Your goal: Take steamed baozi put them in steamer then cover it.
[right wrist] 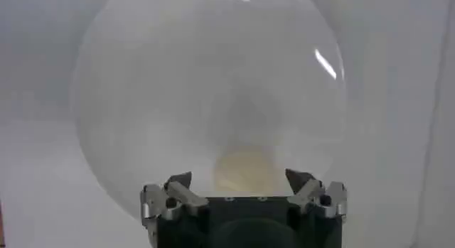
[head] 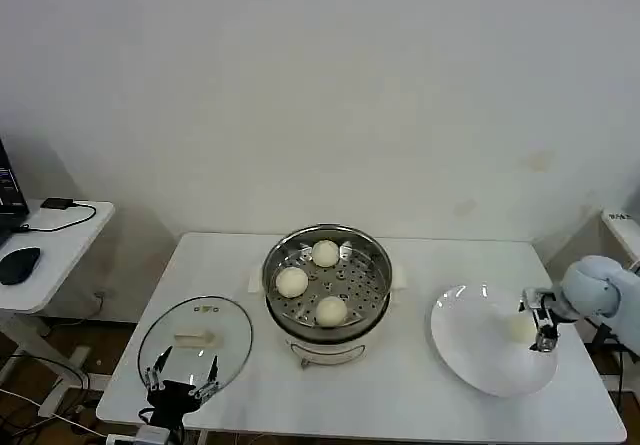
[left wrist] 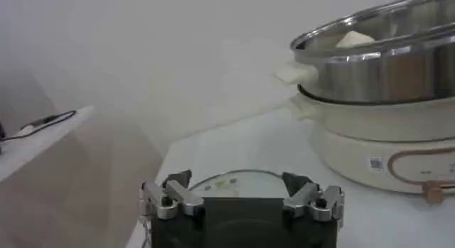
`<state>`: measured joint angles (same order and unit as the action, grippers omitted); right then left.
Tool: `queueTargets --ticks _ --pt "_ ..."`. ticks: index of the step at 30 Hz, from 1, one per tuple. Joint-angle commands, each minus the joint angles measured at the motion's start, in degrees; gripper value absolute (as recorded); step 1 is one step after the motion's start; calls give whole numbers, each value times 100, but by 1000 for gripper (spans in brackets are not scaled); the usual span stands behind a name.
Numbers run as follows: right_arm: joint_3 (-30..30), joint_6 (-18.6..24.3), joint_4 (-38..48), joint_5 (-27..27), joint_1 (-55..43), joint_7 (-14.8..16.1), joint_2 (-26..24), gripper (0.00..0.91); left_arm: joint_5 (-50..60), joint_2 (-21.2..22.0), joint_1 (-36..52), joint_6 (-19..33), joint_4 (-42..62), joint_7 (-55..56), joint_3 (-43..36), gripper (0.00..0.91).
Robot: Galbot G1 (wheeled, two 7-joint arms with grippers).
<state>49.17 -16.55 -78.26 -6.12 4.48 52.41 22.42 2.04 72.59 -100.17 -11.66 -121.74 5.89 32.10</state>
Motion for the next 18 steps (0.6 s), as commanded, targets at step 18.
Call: queueTargets --ticks 18 --pt "-500 1 1016 -176 421 -45 608 887 10 -16 -26 -14 -62 -4 12 907"
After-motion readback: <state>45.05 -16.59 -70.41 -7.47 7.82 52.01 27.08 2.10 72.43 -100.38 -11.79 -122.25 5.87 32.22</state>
